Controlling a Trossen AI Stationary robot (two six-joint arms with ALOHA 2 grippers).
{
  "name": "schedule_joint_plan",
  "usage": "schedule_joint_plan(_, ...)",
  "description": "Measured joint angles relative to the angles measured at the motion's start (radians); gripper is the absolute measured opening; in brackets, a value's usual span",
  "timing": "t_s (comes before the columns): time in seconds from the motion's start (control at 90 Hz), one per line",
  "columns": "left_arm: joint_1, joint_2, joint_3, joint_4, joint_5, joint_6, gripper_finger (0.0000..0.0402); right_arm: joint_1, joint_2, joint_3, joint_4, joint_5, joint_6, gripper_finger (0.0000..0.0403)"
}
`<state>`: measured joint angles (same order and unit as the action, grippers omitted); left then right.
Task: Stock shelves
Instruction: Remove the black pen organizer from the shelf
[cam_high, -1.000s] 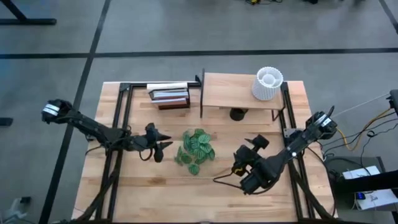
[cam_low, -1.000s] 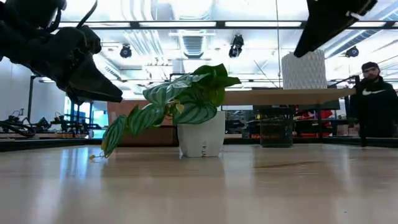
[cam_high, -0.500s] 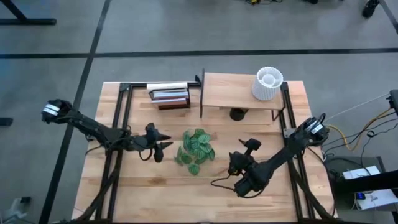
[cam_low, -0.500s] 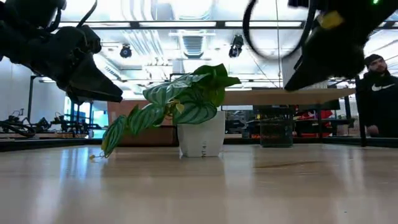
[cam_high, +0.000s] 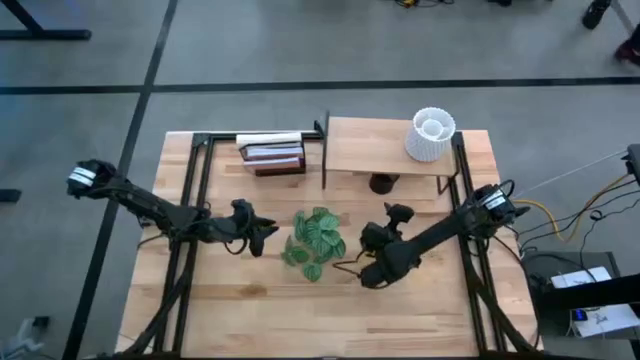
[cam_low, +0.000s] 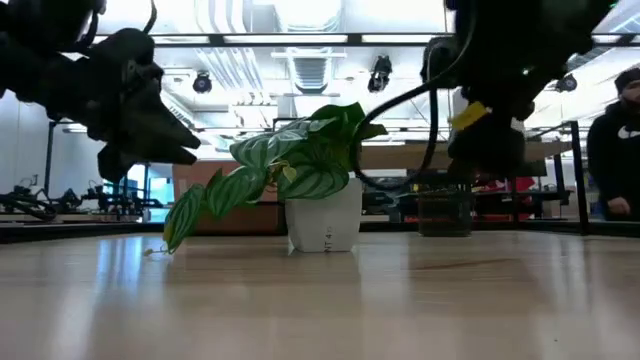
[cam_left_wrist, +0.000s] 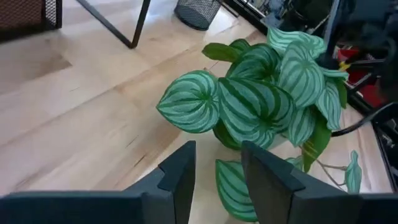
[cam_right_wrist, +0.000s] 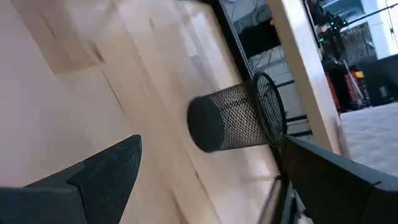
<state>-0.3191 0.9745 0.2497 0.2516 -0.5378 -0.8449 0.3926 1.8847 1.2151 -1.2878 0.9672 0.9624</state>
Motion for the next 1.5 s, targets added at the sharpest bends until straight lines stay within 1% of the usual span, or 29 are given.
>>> schedule_joint_plan(0.111,0.000,0.000,0.000,0.001,0.000,-0.001,0.0106,-0.038,0.000,-0.014,0.013,0.000,-0.035,0.0364)
schedule_joint_plan(0.189,0.000,0.000,0.000,0.001,-0.001,0.034,0.0103,-0.062,0.000,-0.021,0.004,-0.007,0.008,0.0364)
schedule_joint_plan(0.3,0.000,0.000,0.000,0.001,-0.001,0.141,0.0103,-0.076,-0.005,-0.027,-0.049,0.005,0.230,0.0364)
schedule_joint_plan(0.411,0.000,0.000,0.000,-0.008,-0.001,0.242,0.0107,-0.059,-0.013,-0.047,-0.091,0.044,0.449,0.0364)
schedule_joint_plan(0.511,0.000,0.000,0.000,-0.007,-0.007,0.329,0.0112,-0.033,-0.013,-0.076,-0.109,0.053,0.600,0.0364)
schedule_joint_plan(0.578,0.000,0.000,0.000,-0.007,-0.033,0.377,0.0115,-0.017,-0.013,-0.100,-0.109,0.063,0.681,0.0364)
schedule_joint_plan(0.722,0.000,0.000,0.000,-0.012,-0.106,0.394,0.0121,0.019,-0.013,-0.150,-0.109,0.068,0.908,0.0364)
schedule_joint_plan(0.933,0.000,0.000,-0.004,-0.014,-0.119,0.396,0.0125,0.066,-0.039,-0.188,-0.102,0.073,1.337,0.0364)
schedule_joint_plan(1.011,0.000,0.000,-0.004,-0.012,-0.138,0.409,0.0123,0.063,-0.075,-0.204,-0.022,0.073,1.353,0.0364)
schedule_joint_plan(1.067,0.000,0.000,-0.004,-0.008,-0.166,0.417,0.0120,0.054,-0.102,-0.217,0.055,0.079,1.345,0.0364)
schedule_joint_plan(1.133,0.000,0.000,-0.005,-0.008,-0.200,0.418,0.0116,0.039,-0.129,-0.235,0.104,0.081,1.341,0.0364)
schedule_joint_plan(1.244,0.000,0.000,-0.005,-0.006,-0.243,0.418,0.0108,0.010,-0.170,-0.267,0.147,0.060,1.349,0.0364)
schedule_joint_plan(1.322,0.000,0.000,-0.005,-0.006,-0.248,0.418,0.0103,-0.019,-0.205,-0.281,0.178,0.023,1.350,0.0364)
schedule_joint_plan(1.5,0.000,0.000,-0.005,-0.007,-0.249,0.418,0.0102,-0.067,-0.248,-0.274,0.198,0.020,1.346,0.0364)
